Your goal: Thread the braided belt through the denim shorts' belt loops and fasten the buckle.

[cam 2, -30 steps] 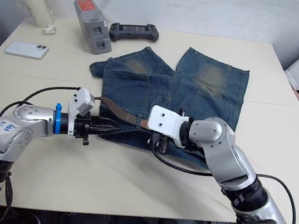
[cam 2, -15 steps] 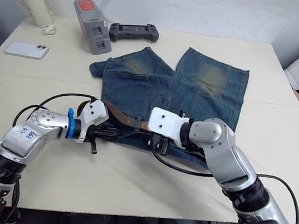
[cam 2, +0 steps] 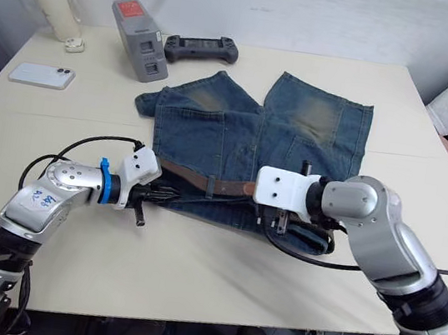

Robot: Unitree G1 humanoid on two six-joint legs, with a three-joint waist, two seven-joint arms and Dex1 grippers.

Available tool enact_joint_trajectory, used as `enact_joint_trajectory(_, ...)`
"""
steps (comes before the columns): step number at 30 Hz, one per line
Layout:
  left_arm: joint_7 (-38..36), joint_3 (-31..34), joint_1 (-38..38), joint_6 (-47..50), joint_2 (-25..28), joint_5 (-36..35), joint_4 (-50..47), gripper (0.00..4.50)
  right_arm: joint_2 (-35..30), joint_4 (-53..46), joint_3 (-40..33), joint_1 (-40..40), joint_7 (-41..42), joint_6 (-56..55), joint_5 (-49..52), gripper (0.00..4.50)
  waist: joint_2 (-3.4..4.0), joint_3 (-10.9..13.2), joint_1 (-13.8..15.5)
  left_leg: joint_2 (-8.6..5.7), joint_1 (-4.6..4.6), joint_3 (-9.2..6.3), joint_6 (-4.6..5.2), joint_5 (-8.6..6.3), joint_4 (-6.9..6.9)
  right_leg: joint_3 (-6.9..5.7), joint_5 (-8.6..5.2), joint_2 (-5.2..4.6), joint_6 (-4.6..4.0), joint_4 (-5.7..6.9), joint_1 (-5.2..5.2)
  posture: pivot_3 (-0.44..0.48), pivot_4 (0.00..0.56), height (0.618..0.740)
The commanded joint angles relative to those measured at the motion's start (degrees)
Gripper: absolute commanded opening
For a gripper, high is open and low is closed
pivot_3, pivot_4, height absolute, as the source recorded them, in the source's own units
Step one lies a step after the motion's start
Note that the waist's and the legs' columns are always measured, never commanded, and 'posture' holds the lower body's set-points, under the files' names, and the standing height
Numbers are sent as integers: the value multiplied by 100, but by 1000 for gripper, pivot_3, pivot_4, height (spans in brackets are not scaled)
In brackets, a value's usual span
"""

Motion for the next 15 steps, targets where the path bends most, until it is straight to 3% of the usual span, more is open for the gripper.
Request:
enact_joint_trajectory(1, -8, 36, 150, 29, 258, 331, 295, 27, -253, -46, -417, -87, 79, -164, 60, 0, 1, 0, -6, 1, 1, 0, 0, 0, 0, 0, 0, 0, 0, -1, -1, 0, 150, 740)
enact_joint_trajectory(8, -85, 56, 268, -37, 436, 329, 334, 27, -292, 238, -568, -494, 119, -581, 97, 0, 3, 0, -5, 2, 1, 1, 0, 0, 2, 1, 0, 0, 0, 0, -2, 0, 150, 740)
enact_joint_trajectory(12, -120, 39, 352, -47, 458, 288, 244, 27, 239, 106, -800, -886, 133, -398, 782, 0, 8, -2, -27, 3, 1, 3, 0, 0, 1, 2, 0, 0, 0, 1, -3, 0, 150, 740)
enact_joint_trajectory(15, -104, 29, 307, -26, 388, 261, 228, 27, 515, -30, -540, -807, 95, -422, 810, 0, 9, -6, -10, 7, 5, 3, 0, 0, -3, 1, 0, 4, 0, 9, -2, 0, 150, 740)
